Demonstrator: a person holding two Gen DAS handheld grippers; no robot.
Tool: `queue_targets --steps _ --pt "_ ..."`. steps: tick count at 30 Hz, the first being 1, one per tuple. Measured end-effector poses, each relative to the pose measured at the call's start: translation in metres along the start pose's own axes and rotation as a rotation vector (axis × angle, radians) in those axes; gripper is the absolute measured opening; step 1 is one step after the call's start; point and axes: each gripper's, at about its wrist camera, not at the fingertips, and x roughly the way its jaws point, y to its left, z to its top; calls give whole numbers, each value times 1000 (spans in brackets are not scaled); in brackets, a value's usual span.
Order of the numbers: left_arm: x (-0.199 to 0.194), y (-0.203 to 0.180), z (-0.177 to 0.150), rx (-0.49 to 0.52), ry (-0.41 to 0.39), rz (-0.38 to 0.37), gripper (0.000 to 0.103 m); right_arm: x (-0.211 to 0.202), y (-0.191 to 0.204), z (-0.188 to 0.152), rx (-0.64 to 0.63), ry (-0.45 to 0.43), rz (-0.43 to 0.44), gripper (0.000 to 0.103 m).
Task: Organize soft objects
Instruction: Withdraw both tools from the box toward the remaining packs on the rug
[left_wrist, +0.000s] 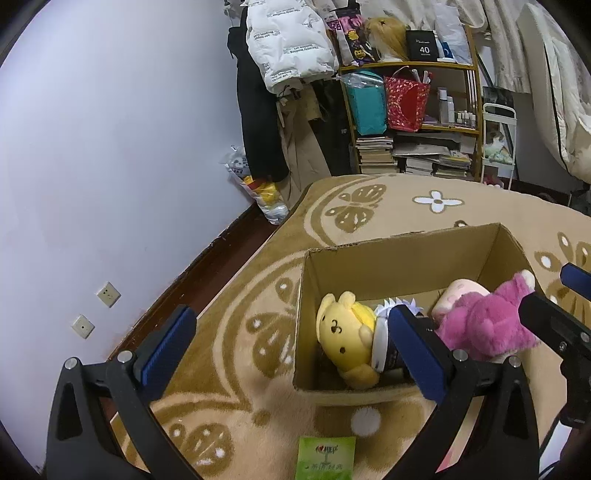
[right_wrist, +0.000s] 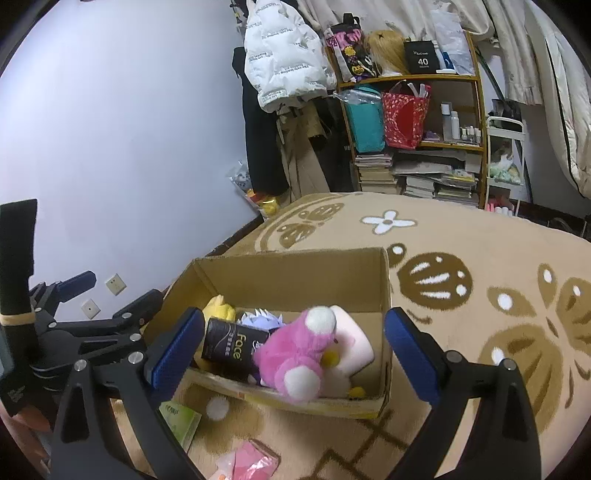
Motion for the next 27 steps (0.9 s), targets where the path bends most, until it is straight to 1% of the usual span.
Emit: queue_targets --steps 6,16,21,27 --pt "-12 1 -5 12 0 2 103 -9 5 -5 -3 14 -4 102" --pt "-24 10 -20 -12 36 -12 103 -20 17 -18 -25 45 -23 102" --pt "-26 15 -30 -21 76 -15 103 -23 21 -26 -44 71 -31 102" --pt "-24 17 -39 -3 136 -18 103 -23 27 -36 -76 113 -39 102"
